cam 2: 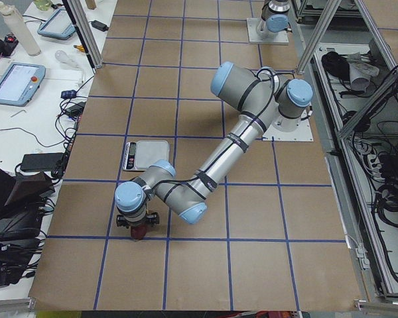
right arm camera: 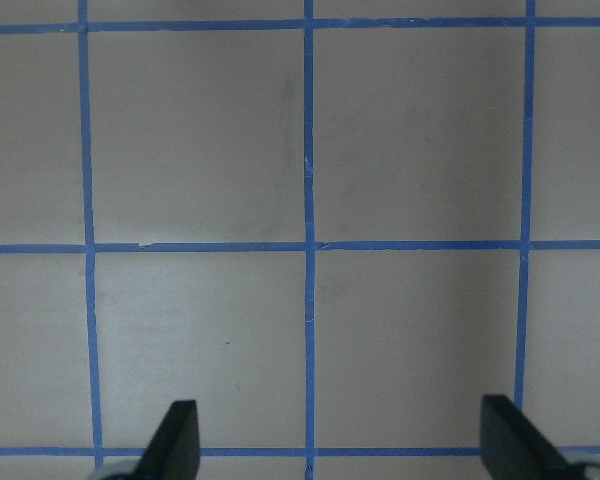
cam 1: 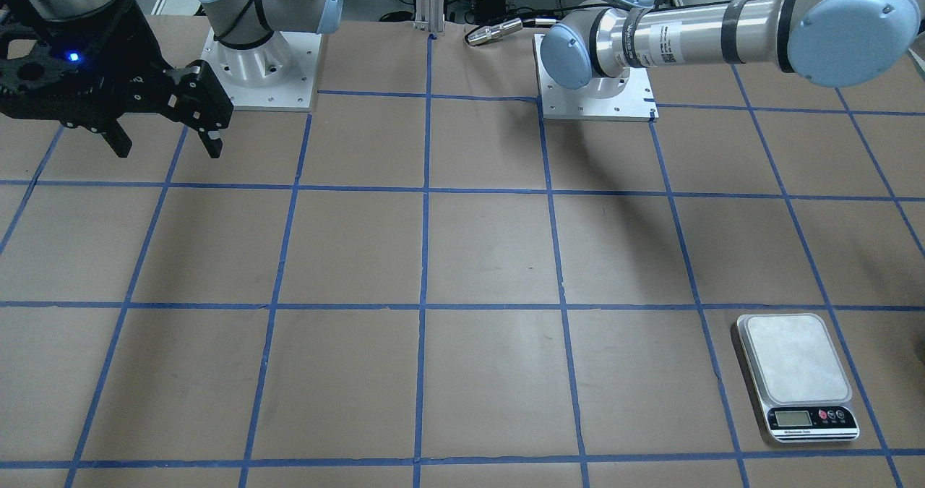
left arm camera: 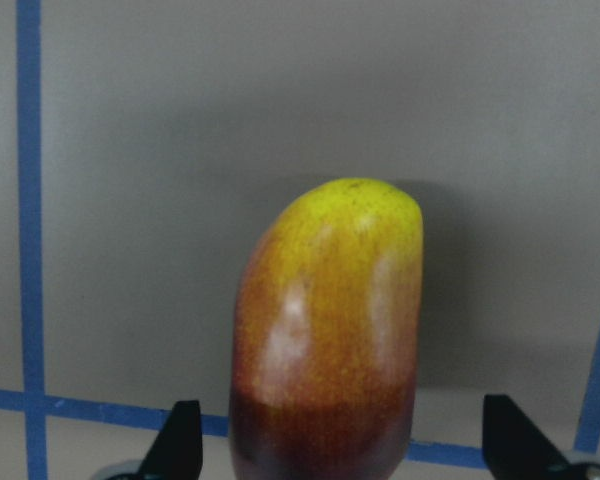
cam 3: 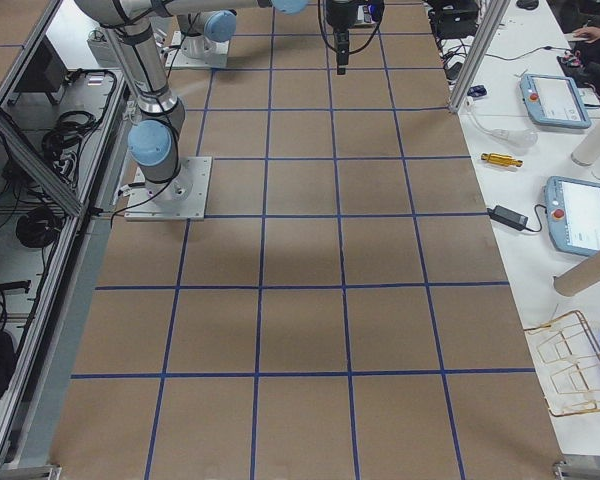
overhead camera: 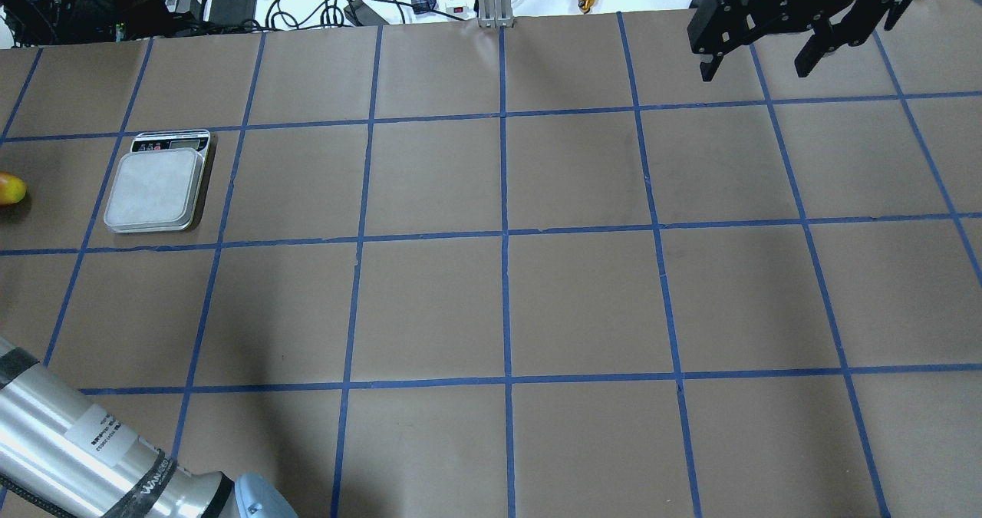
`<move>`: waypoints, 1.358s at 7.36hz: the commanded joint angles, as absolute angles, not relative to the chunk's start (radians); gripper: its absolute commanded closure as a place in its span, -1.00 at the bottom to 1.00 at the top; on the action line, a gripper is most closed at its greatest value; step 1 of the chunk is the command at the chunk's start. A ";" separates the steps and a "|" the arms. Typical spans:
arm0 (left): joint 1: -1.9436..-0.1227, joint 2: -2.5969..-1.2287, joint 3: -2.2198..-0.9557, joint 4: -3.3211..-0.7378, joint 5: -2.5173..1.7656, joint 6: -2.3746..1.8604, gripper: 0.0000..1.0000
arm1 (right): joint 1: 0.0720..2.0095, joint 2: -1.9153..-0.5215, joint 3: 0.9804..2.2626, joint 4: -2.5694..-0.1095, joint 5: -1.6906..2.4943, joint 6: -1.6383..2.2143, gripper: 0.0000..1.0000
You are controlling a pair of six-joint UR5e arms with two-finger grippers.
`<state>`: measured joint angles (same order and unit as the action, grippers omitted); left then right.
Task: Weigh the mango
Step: 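Lift the mango with the left gripper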
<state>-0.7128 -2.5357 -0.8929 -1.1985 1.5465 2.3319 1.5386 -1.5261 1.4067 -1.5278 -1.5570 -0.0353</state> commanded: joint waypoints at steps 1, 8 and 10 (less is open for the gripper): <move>-0.712 -2.549 -0.891 -1.187 1.530 2.341 -0.99 | 1.539 -1.525 1.407 -1.528 -1.557 -0.035 -1.00; -0.712 -2.576 -0.893 -1.152 1.473 2.368 0.56 | 1.537 -1.526 1.407 -1.528 -1.557 -0.035 -1.00; -0.713 -2.541 -0.910 -1.198 1.479 2.350 1.00 | 1.539 -1.526 1.407 -1.528 -1.557 -0.035 -1.00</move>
<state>-0.7120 -2.5629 -0.8994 -1.1669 1.4760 2.3608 1.5382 -1.5261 1.4067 -1.5279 -1.5570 -0.0353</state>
